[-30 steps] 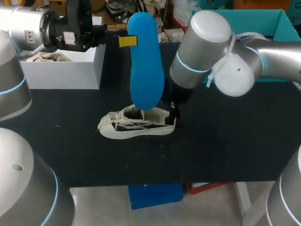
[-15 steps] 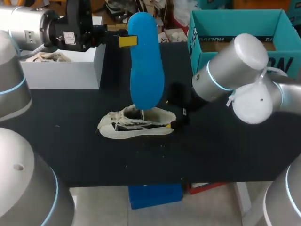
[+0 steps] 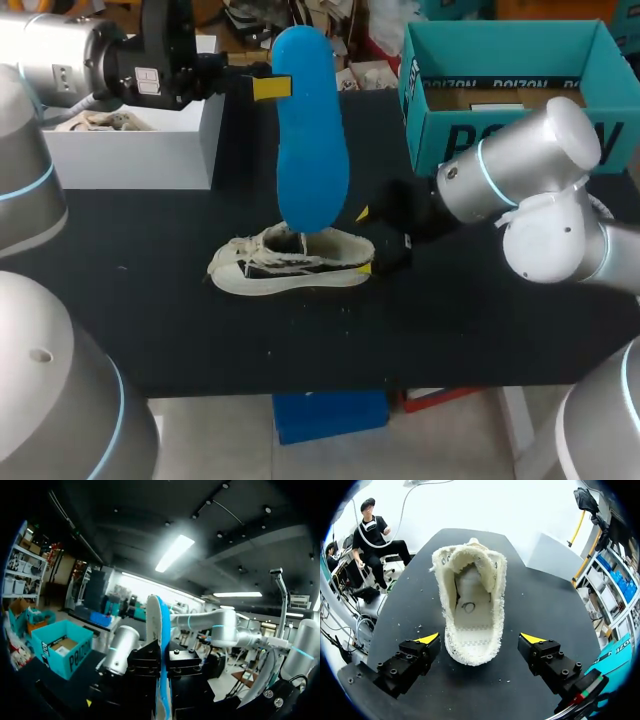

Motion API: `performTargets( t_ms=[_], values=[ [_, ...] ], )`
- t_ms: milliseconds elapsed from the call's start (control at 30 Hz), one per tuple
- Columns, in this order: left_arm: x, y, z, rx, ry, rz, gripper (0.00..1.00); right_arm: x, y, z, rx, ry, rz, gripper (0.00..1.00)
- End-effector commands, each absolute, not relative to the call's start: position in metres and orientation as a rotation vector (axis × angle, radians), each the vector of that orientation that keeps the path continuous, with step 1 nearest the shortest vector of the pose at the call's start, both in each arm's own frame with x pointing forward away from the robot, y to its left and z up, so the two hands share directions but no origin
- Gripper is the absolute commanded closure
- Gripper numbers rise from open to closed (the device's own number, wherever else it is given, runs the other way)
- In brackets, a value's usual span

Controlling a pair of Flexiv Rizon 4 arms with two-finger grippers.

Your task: Take the shoe out of the shoebox, open the shoe tongue, remove and reinsert the insole, then place the shoe into the shoebox

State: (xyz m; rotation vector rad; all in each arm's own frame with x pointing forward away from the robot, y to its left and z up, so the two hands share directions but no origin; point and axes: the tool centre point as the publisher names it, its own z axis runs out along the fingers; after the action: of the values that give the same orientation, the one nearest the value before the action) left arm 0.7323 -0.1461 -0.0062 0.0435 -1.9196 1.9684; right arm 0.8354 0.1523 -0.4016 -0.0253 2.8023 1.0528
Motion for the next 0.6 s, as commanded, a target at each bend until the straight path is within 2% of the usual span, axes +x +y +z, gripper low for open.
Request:
performTargets(
  t_ms=[33, 600],
  values=[
    [0.732, -0.148, -0.007, 0.046, -1.921, 1.971, 1.00, 0.838, 0.152, -0.409, -0.038, 2.757, 1.181, 0.00],
    [0.732, -0.148, -0.007, 0.046, -1.921, 1.971, 1.00, 0.839, 0.158, -0.431, -0.002, 2.754, 1.258, 0.00]
  ],
)
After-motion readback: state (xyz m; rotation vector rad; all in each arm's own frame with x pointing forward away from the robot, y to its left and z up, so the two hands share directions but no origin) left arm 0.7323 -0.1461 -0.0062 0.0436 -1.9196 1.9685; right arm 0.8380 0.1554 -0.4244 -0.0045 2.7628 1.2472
